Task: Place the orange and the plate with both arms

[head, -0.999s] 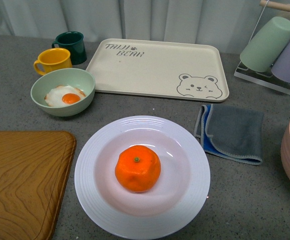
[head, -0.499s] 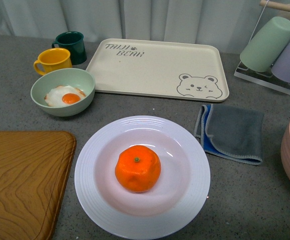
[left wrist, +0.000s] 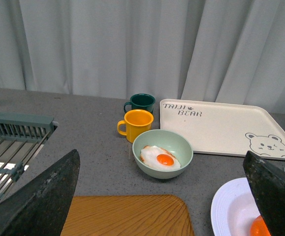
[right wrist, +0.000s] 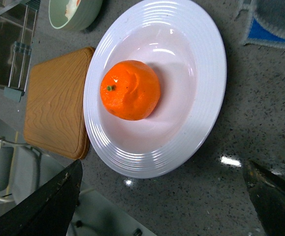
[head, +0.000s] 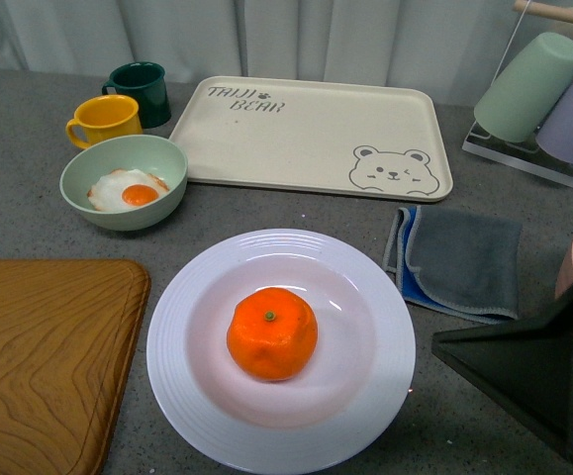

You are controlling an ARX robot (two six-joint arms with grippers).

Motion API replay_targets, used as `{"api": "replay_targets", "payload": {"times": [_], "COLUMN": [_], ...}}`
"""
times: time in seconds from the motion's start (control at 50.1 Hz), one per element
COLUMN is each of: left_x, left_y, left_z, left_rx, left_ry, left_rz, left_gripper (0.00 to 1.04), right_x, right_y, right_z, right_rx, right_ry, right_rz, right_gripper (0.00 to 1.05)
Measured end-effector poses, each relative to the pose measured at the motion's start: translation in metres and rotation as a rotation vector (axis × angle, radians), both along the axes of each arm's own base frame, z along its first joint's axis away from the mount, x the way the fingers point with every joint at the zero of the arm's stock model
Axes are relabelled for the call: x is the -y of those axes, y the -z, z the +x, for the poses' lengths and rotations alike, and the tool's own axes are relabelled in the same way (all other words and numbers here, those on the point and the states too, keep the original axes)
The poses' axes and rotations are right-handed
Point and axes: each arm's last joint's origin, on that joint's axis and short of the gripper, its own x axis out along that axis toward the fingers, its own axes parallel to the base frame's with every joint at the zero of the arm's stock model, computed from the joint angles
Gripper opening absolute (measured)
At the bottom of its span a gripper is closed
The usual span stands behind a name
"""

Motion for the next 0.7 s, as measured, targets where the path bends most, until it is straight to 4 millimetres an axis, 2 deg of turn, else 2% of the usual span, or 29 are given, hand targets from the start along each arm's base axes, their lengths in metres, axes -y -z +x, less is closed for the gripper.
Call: {"api": "replay_targets", "payload": {"times": [0.26, 0.479, 0.699], "left_x": [0.000, 0.000, 0.000], "left_y": [0.000, 0.000, 0.000], "left_z": [0.000, 0.000, 0.000], "left_rx": [0.000, 0.000, 0.000], "left_ry": [0.000, 0.000, 0.000], "left_rz": [0.000, 0.000, 0.000], "left_gripper": [0.98, 0.98, 0.98], "right_x": [-0.002, -0.012, -0.022], "right_y": [0.026, 0.042, 0.054], "right_z": [0.032, 0.068, 0.080], "right_rx": [-0.167, -0.256, -0.324], "right_ry": [0.003, -0.010, -0.026], "right_rz": [0.002, -0.001, -0.003], "right_gripper": [0.95, 0.95, 0.95]}}
